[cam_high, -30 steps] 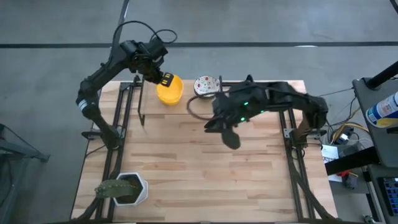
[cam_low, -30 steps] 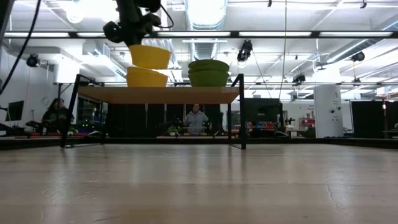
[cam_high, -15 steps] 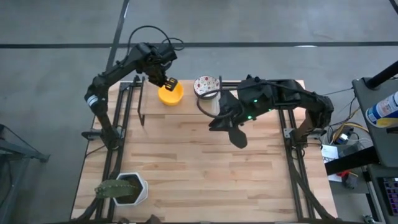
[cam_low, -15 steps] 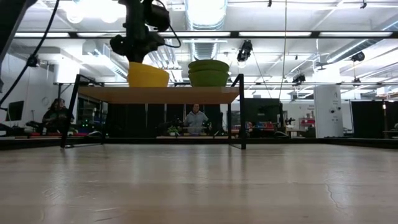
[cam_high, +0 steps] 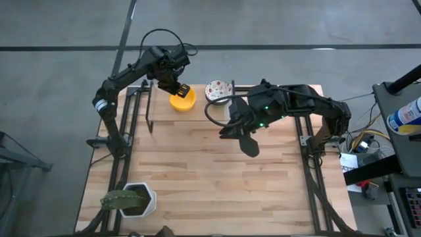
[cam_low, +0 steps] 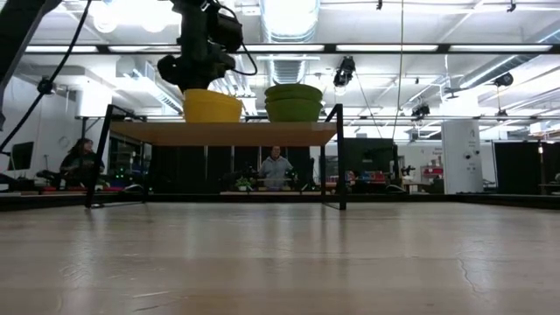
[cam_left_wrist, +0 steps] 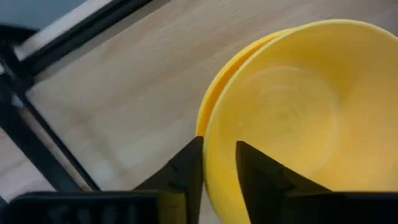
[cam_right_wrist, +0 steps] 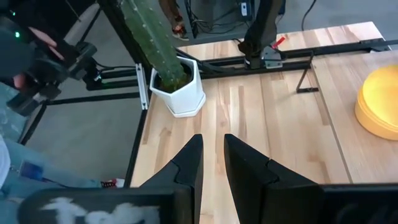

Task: Pick & Place Mini bowls
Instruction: Stack the yellow bowl on top of the yellow bowl on the shelf, then return to Home Position

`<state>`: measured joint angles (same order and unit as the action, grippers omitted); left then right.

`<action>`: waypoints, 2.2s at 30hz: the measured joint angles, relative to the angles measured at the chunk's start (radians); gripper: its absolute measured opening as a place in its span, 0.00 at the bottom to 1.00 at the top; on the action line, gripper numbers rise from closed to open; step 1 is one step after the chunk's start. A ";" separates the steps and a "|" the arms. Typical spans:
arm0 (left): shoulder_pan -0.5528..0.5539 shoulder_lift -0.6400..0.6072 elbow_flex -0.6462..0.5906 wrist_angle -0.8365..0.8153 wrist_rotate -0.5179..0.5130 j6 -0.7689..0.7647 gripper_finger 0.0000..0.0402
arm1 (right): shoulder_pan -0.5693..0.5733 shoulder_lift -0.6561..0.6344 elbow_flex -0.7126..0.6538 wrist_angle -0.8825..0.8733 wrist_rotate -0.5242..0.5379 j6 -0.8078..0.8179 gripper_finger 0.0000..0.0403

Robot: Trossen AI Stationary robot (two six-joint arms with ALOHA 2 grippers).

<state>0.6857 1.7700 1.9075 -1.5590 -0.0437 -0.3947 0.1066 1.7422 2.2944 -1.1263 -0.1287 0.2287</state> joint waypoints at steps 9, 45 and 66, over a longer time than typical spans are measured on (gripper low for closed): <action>0.002 -0.115 0.011 -0.011 0.003 -0.026 0.31 | 0.000 -0.002 -0.010 0.001 -0.001 0.003 0.15; -0.592 -0.794 -0.532 0.878 0.064 -0.071 0.00 | -0.029 -0.098 -0.191 0.265 0.077 -0.078 0.02; -0.656 -1.367 -1.187 1.156 0.132 0.135 0.00 | -0.031 -0.557 -1.091 0.809 0.158 -0.023 0.02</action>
<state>0.0297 0.4029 0.7208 -0.4029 0.0882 -0.2593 0.0761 1.1856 1.2034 -0.3177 0.0296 0.2056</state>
